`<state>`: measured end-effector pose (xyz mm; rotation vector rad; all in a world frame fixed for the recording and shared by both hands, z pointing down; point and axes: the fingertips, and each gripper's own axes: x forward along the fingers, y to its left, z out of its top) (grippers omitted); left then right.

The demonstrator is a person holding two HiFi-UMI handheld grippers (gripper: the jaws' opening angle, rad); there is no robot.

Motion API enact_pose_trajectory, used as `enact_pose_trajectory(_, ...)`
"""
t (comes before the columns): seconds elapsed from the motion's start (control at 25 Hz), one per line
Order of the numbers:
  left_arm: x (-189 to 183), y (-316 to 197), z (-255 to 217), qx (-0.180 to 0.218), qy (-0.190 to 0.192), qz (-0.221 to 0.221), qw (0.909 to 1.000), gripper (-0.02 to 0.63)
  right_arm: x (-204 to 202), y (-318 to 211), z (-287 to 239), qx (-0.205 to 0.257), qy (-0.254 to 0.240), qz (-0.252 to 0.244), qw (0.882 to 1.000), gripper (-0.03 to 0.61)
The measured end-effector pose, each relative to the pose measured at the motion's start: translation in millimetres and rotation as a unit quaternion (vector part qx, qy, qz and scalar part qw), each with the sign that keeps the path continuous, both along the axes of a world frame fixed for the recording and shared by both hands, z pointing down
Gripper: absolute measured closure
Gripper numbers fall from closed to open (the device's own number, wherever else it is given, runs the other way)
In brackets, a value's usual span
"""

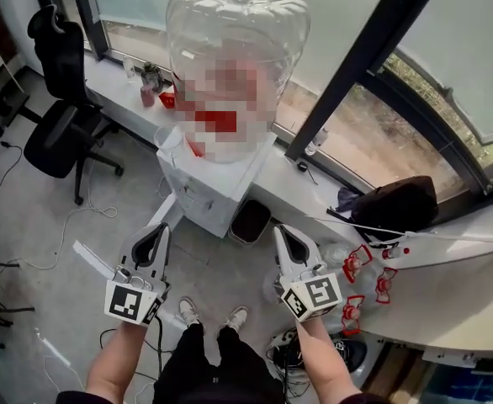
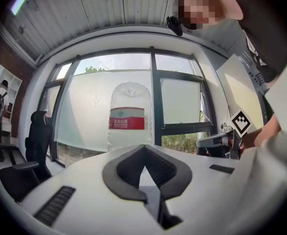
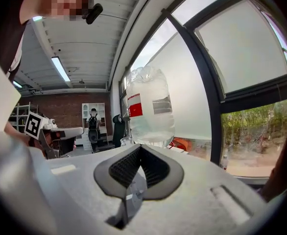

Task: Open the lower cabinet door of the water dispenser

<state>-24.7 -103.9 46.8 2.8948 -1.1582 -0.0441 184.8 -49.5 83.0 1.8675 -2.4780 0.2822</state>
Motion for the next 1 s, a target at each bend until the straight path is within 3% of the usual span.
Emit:
enact_pose_trajectory(0.28, -28, 9, -56, 0.030, -0.013, -0.024, 0.9992, 0.607, 19, 6, -51, 0.026, 0.000, 0.009, 1.000, 0.574)
enact_pose_trajectory(0.52, -54, 13, -95, 0.050, 0.008, -0.070, 0.9963, 0.607, 27, 8, -95, 0.060, -0.003, 0.019, 0.998, 0.574)
enact_pose_trajectory(1.0, -71, 22, -131, 0.067, 0.028, -0.100, 0.9924, 0.607, 60, 30, -153, 0.118, 0.014, 0.041, 0.992, 0.574)
